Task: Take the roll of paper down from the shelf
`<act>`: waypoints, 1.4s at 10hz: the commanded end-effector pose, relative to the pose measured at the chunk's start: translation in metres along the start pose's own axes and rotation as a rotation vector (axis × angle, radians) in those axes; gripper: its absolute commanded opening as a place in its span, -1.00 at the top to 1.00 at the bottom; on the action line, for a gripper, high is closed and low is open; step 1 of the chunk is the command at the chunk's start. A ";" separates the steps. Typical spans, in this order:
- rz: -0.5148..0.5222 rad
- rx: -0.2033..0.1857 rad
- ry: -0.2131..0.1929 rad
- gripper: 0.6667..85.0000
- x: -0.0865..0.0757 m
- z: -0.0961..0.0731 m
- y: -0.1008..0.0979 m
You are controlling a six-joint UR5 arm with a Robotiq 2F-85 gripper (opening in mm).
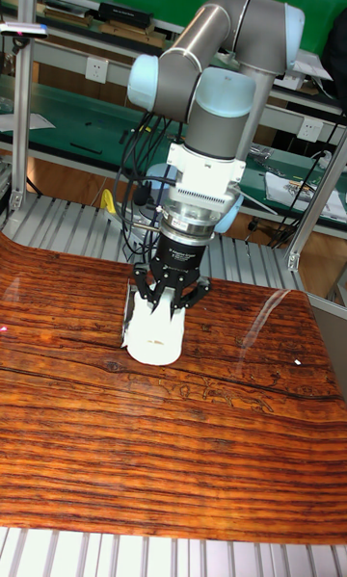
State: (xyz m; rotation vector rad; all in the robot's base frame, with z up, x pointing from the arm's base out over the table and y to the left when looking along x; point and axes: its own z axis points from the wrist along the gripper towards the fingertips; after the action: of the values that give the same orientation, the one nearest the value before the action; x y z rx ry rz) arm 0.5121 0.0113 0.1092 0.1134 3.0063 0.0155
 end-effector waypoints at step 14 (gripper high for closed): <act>0.009 -0.058 -0.034 0.99 -0.070 0.000 0.063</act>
State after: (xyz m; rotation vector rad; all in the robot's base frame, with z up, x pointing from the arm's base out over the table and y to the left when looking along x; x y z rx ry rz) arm 0.5691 0.0534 0.1190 0.1065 2.9748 0.0770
